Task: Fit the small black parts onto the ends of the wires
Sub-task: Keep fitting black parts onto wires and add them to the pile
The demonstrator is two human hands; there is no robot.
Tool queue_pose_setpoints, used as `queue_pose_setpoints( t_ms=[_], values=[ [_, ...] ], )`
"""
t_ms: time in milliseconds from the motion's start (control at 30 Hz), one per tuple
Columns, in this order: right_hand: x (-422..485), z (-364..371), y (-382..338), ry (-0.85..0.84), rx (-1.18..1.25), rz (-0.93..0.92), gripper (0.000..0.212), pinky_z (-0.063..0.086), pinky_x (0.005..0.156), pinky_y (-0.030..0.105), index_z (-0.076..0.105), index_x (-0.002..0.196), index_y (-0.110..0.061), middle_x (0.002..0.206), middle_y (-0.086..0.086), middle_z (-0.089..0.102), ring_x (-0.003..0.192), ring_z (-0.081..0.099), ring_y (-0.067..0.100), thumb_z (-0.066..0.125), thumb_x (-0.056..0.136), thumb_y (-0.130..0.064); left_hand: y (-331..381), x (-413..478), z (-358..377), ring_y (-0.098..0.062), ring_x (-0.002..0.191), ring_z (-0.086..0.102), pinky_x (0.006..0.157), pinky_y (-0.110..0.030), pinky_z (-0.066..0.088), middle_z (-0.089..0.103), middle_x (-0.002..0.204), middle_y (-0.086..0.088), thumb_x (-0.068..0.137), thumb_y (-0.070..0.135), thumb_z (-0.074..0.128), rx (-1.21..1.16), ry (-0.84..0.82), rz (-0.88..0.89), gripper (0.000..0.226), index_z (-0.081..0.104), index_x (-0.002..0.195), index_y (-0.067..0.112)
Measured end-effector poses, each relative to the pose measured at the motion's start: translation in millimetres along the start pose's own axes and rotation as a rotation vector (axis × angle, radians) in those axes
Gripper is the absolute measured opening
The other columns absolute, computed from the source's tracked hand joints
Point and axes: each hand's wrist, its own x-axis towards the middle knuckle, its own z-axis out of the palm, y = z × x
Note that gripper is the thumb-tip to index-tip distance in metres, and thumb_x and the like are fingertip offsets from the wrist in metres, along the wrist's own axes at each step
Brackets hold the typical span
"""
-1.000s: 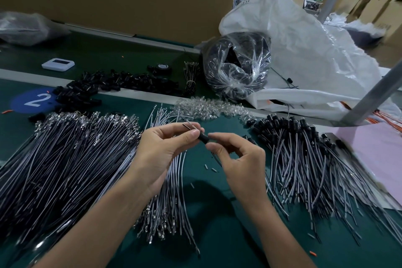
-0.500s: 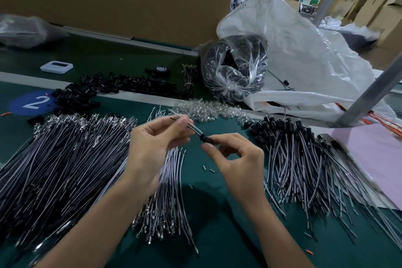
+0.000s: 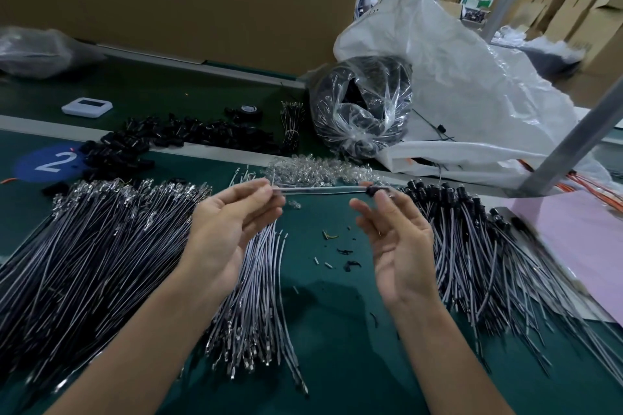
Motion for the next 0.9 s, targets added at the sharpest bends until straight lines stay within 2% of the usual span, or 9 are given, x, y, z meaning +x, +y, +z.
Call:
queue_pose_setpoints(
  t_ms=[100, 200, 300, 400, 467, 600, 700, 800, 900],
  values=[
    [3, -4, -8, 0.011, 0.224, 0.087, 0.020, 0.058, 0.072, 0.027, 0.071, 0.089, -0.013, 0.101, 0.011, 0.075, 0.088, 0.072, 0.021, 0.055, 0.089, -0.024, -1, -1, -1, -0.024, 0.089, 0.072, 0.075, -0.034, 0.061, 0.074, 0.097, -0.011, 0.089, 0.004, 0.055, 0.112, -0.167, -0.030, 0.017, 0.065, 0.102, 0.006],
    [3, -7, -10, 0.033, 0.246, 0.120, 0.020, 0.056, 0.060, 0.024, 0.069, 0.085, -0.014, 0.077, 0.004, 0.072, 0.065, 0.068, 0.014, 0.057, 0.086, -0.029, 0, -3, -1, -0.021, 0.096, 0.070, 0.085, -0.035, 0.058, 0.073, 0.106, -0.009, 0.080, 0.018, 0.060, 0.115, -0.253, 0.013, 0.030, 0.067, 0.107, 0.007],
    [2, -6, -5, -0.104, -0.003, 0.086, 0.021, 0.048, 0.051, 0.018, 0.061, 0.098, -0.010, 0.065, 0.001, 0.065, 0.052, 0.056, 0.009, 0.061, 0.084, -0.025, -2, -4, 4, -0.019, 0.094, 0.068, 0.084, -0.032, 0.055, 0.074, 0.103, -0.007, 0.080, 0.032, 0.069, 0.247, -0.239, 0.070, 0.033, 0.070, 0.106, 0.010],
    [-6, 2, 5, -0.271, -0.335, 0.032, 0.034, 0.046, 0.050, 0.018, 0.064, 0.109, -0.013, 0.066, 0.006, 0.069, 0.050, 0.056, 0.010, 0.069, 0.078, -0.025, -8, -8, 10, -0.016, 0.089, 0.070, 0.081, -0.026, 0.057, 0.076, 0.100, -0.006, 0.064, 0.043, 0.072, 0.383, -0.284, 0.113, 0.052, 0.071, 0.107, 0.014],
    [-11, 7, 14, -0.360, -0.475, 0.005, 0.036, 0.046, 0.051, 0.020, 0.062, 0.114, -0.016, 0.066, 0.009, 0.071, 0.050, 0.056, 0.012, 0.071, 0.080, -0.021, -13, -10, 13, -0.016, 0.085, 0.072, 0.081, -0.025, 0.058, 0.077, 0.096, -0.008, 0.061, 0.037, 0.076, 0.425, -0.307, 0.135, 0.050, 0.071, 0.107, 0.017],
    [-14, 10, 25, -0.366, -0.591, -0.033, 0.037, 0.047, 0.054, 0.022, 0.055, 0.120, -0.019, 0.072, 0.011, 0.073, 0.054, 0.060, 0.014, 0.068, 0.088, -0.005, -14, -9, 13, -0.018, 0.077, 0.071, 0.073, -0.021, 0.058, 0.077, 0.086, -0.011, 0.064, 0.021, 0.077, 0.438, -0.281, 0.169, 0.043, 0.071, 0.106, 0.017],
    [-13, 10, 24, -0.384, -0.590, -0.025, 0.034, 0.050, 0.058, 0.024, 0.058, 0.116, -0.019, 0.078, 0.011, 0.075, 0.060, 0.064, 0.017, 0.067, 0.089, -0.002, -12, -9, 12, -0.014, 0.076, 0.072, 0.067, -0.018, 0.055, 0.077, 0.086, -0.008, 0.067, 0.018, 0.076, 0.360, -0.268, 0.212, 0.038, 0.072, 0.104, 0.013],
    [-13, 11, 23, -0.378, -0.642, -0.011, 0.024, 0.050, 0.057, 0.023, 0.065, 0.103, -0.022, 0.075, 0.007, 0.075, 0.058, 0.066, 0.016, 0.063, 0.091, -0.001, -11, -9, 11, -0.014, 0.083, 0.074, 0.073, -0.017, 0.054, 0.077, 0.089, -0.008, 0.065, 0.021, 0.077, 0.329, -0.247, 0.269, 0.042, 0.071, 0.106, 0.014],
    [-14, 11, 23, -0.389, -0.646, 0.007, 0.016, 0.049, 0.052, 0.022, 0.066, 0.086, -0.011, 0.069, 0.004, 0.071, 0.054, 0.065, 0.017, 0.058, 0.094, 0.000, -13, -9, 12, -0.016, 0.088, 0.074, 0.076, -0.017, 0.054, 0.077, 0.091, -0.007, 0.065, 0.021, 0.078, 0.319, -0.256, 0.280, 0.045, 0.069, 0.109, 0.015]
  ],
)
